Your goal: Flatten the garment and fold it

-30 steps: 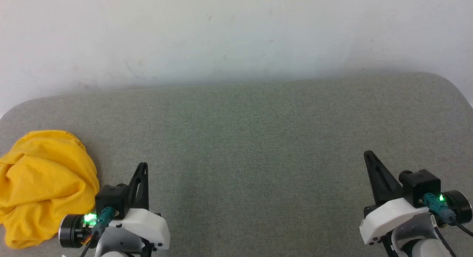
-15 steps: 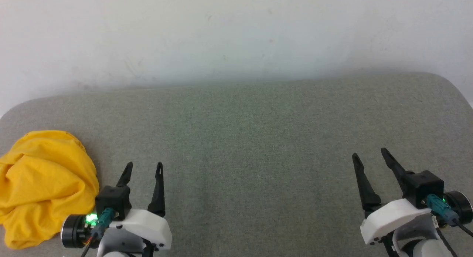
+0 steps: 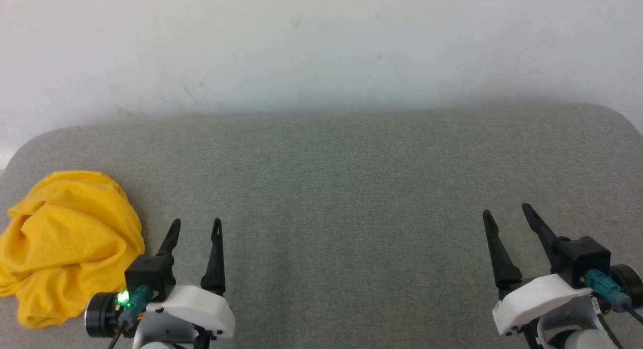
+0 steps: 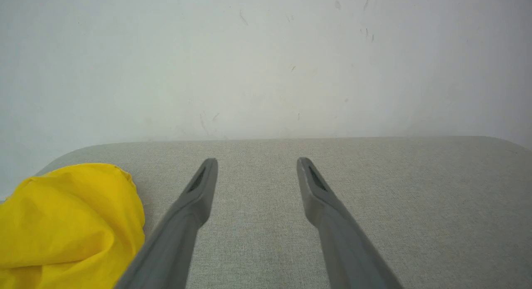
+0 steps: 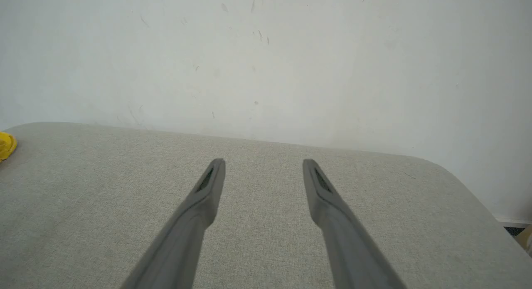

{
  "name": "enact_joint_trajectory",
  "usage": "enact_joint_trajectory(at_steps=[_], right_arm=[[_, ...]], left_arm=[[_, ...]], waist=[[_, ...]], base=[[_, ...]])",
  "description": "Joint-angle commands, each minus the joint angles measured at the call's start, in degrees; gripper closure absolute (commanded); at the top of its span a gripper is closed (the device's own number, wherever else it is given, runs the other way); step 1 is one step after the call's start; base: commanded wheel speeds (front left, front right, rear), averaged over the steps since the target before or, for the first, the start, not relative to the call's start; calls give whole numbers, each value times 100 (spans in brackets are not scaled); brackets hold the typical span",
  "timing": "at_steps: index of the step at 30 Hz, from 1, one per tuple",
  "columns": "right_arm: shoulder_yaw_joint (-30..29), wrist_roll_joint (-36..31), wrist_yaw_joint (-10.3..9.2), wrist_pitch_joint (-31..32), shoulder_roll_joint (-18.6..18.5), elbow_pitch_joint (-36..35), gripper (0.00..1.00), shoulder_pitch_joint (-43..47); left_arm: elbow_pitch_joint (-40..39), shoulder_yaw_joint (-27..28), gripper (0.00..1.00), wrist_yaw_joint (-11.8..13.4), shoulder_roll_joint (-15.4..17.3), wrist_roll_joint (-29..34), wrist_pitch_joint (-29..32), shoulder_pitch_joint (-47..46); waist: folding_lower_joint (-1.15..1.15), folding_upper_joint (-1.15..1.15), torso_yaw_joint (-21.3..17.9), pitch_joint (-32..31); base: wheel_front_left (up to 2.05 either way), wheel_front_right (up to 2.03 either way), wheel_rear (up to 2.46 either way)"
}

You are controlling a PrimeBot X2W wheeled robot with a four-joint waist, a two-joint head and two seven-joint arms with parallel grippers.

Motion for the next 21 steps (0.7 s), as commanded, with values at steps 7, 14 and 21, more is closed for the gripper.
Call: enact_joint_trajectory(at_steps=[7,14,21], right_arm=[[-15,73,-1,-71,7,-73,0,91],[42,82,-2,-85,8,-159,0,135],[123,123,-2,-102,10,-233,0,187]], left_arm=[[22,31,0,63,-4,-177,-123,43],[52,94,0,79,-5,-289,-207,95],[98,158,0,83,-5,-394,-291,139]], waist=[[0,0,226,-37],[0,0,481,-83],[0,0,794,-123]], base=[[0,0,0],[0,0,0],[0,0,0]])
